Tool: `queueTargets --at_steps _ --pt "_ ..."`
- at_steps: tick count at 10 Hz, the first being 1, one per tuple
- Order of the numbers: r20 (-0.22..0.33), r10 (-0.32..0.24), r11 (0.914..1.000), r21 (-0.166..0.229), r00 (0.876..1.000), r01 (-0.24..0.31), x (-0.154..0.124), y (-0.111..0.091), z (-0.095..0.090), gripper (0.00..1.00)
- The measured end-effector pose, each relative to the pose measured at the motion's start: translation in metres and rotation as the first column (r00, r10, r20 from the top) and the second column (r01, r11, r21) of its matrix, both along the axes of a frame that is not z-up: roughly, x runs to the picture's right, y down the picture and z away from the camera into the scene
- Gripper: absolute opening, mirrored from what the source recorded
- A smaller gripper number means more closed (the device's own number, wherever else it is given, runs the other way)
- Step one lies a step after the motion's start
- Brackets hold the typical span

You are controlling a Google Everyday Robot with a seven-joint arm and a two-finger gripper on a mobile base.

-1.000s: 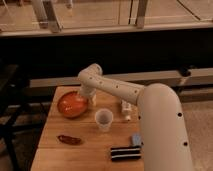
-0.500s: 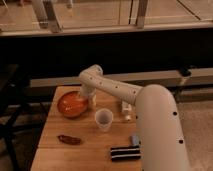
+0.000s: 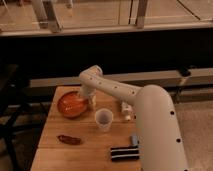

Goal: Pick up the ceramic bowl

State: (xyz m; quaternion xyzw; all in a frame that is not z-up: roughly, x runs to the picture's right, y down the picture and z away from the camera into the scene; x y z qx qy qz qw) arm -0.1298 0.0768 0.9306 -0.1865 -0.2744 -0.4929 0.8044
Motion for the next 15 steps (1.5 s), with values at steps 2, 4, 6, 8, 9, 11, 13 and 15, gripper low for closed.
queueTargets --at_steps 2,4,6,8,9,11,13,15 --pt "0.001 0.0 1.0 0.001 1.0 0.0 -0.0011 -0.0006 0.0018 0.8" --pt "0.002 0.001 1.0 0.001 1.0 -0.001 -0.0013 -0.001 0.0033 0.8" --pt "0.004 0.002 1.0 0.001 1.0 -0.002 -0.0023 -0.0014 0.0048 0.8" --pt "0.006 0.002 1.0 0.001 1.0 -0.002 -0.0023 -0.0022 0.0059 0.8" --pt "0.007 0.003 1.0 0.001 1.0 -0.003 -0.0027 -0.0026 0.0065 0.8" --pt "0.008 0.003 1.0 0.001 1.0 -0.003 -0.003 -0.0029 0.0076 0.8" --pt "0.01 0.002 1.0 0.002 1.0 -0.002 -0.0033 -0.0036 0.0085 0.8" --pt "0.012 0.002 1.0 0.002 1.0 -0.002 -0.0035 -0.0046 0.0086 0.8"
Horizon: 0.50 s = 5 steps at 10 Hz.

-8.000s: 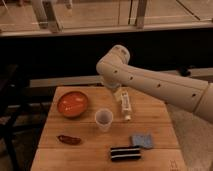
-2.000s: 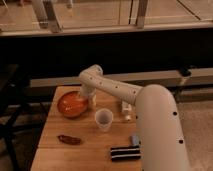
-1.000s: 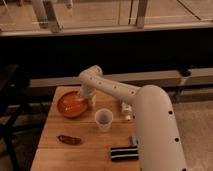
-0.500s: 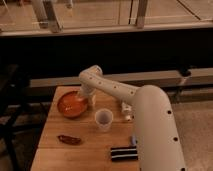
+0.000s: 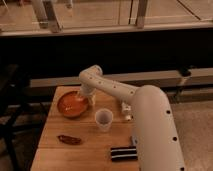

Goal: Pick up the ceramic bowl

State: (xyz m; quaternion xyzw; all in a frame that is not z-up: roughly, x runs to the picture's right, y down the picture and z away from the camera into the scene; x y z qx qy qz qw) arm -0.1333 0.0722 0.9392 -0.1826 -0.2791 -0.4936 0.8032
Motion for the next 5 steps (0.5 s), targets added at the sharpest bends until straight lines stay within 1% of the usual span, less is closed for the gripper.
queueTargets --at_steps 5 --pt "0.005 0.0 1.0 0.001 1.0 0.0 -0.001 -0.0019 0.0021 0.8"
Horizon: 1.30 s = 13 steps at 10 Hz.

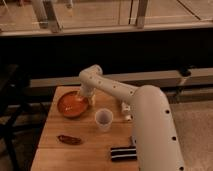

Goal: Pick up the ceramic bowl

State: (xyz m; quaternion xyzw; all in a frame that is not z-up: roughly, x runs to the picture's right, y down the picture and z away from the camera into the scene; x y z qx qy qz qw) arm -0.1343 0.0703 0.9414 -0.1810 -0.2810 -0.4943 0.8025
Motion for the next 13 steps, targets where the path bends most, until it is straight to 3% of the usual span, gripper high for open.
queueTargets --at_steps 13 --pt "0.016 -0.01 0.9999 0.009 1.0 0.01 -0.0014 -0.007 0.0017 0.8"
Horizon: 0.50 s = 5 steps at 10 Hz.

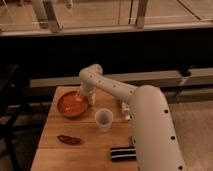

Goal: Pick up the ceramic bowl

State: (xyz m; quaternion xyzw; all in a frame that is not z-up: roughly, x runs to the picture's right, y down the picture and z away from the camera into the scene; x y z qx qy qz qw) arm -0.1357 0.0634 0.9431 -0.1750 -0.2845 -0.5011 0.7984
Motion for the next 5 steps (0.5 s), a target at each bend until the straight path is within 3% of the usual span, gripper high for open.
queueTargets --at_steps 5 --pt "0.009 -0.007 1.0 0.002 1.0 0.007 -0.0012 -0.0024 0.0007 0.8"
